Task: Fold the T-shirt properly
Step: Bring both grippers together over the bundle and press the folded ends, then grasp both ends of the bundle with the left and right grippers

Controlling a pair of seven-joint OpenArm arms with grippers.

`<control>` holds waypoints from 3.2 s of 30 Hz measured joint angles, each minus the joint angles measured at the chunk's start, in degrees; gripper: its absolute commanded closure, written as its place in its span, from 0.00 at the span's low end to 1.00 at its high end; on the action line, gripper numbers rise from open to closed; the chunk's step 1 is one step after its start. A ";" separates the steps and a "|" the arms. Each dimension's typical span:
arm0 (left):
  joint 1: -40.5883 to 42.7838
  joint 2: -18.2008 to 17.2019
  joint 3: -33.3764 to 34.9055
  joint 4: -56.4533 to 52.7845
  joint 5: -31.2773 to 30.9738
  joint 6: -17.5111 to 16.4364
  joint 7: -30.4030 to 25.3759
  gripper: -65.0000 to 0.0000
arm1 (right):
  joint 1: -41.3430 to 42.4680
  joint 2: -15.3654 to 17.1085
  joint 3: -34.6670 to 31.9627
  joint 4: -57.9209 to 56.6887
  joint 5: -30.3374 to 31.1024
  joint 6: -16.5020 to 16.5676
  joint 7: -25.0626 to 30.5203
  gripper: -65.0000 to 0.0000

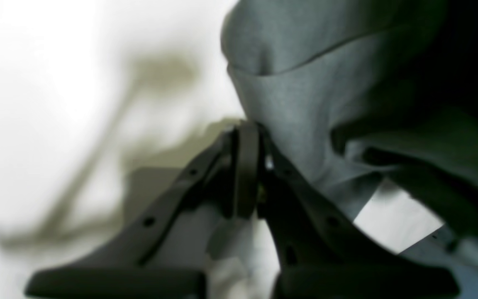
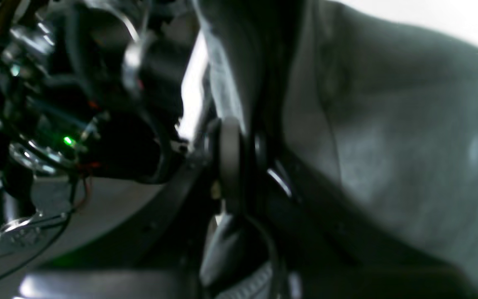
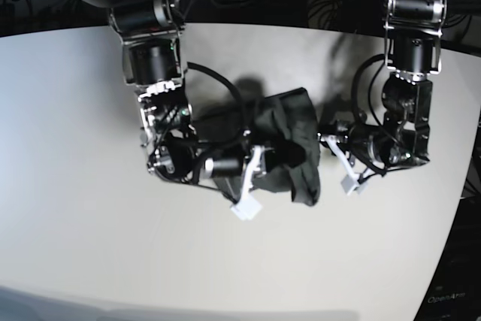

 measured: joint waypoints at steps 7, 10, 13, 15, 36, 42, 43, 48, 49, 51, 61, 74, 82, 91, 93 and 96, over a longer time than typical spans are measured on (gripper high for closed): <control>0.00 -0.13 0.17 0.28 0.00 -0.02 0.02 0.97 | 0.81 -0.13 -2.69 -0.02 0.11 0.00 0.48 0.99; 0.00 -0.15 0.15 0.28 -0.02 -0.04 0.02 0.97 | 0.70 -0.09 -5.75 -0.02 -0.28 0.00 1.27 0.99; 0.02 -0.17 0.09 0.28 -0.02 -0.26 0.02 0.97 | 0.72 -0.13 -8.09 -0.02 0.15 0.00 3.91 0.99; 0.02 -0.31 0.11 0.28 -0.02 -0.48 0.09 0.97 | 0.70 0.00 -9.20 -0.02 0.11 -0.02 4.76 0.99; -0.70 -0.48 -0.07 0.33 0.66 -0.24 1.49 0.97 | 1.18 1.92 -10.86 -0.09 0.20 -0.15 5.20 0.52; -0.79 -1.57 -0.07 0.33 0.31 -0.20 2.05 0.97 | 1.16 2.78 -10.86 -0.09 0.20 -0.13 5.33 0.51; -0.81 -1.64 -0.09 0.33 0.52 -0.20 2.21 0.97 | 1.16 3.19 -10.86 -0.09 0.20 -0.13 5.44 0.51; -0.79 -2.95 -0.13 0.33 0.46 -0.20 2.19 0.97 | 2.40 4.02 -10.99 -1.40 0.22 -0.15 4.90 0.50; -0.81 -3.56 -0.09 0.33 0.33 -0.22 2.21 0.97 | 2.73 3.96 -11.04 -2.01 0.28 -0.15 5.25 0.50; -0.79 -4.70 -0.11 0.33 0.46 -0.22 2.45 0.97 | 2.73 4.15 -11.06 -2.91 0.39 -0.15 5.57 0.52; -0.11 -7.43 -6.43 3.89 1.70 -4.61 9.18 0.97 | 4.02 5.99 -11.23 -3.34 0.28 -0.15 5.70 1.00; 1.57 -4.22 -10.14 15.58 1.75 -7.50 10.64 0.97 | 3.91 11.58 -11.45 -3.39 -6.10 -0.15 5.05 0.99; 1.44 -3.96 -9.92 15.74 -6.45 -7.52 10.56 0.97 | 4.37 13.99 -12.96 -3.39 -6.03 -0.15 4.96 0.99; 3.15 -3.85 -6.88 15.69 -8.50 -7.32 10.58 0.97 | 6.38 15.10 -16.59 -3.43 -6.01 -0.15 4.83 0.99; 3.32 -3.04 -6.38 15.69 -8.41 -7.34 10.54 0.97 | 6.08 15.21 -16.72 -3.45 -6.05 -0.15 5.01 0.99; 3.50 -1.18 -6.10 15.69 -8.63 -7.34 10.54 0.97 | 5.90 15.21 -16.72 -3.45 -6.03 -0.15 5.03 0.99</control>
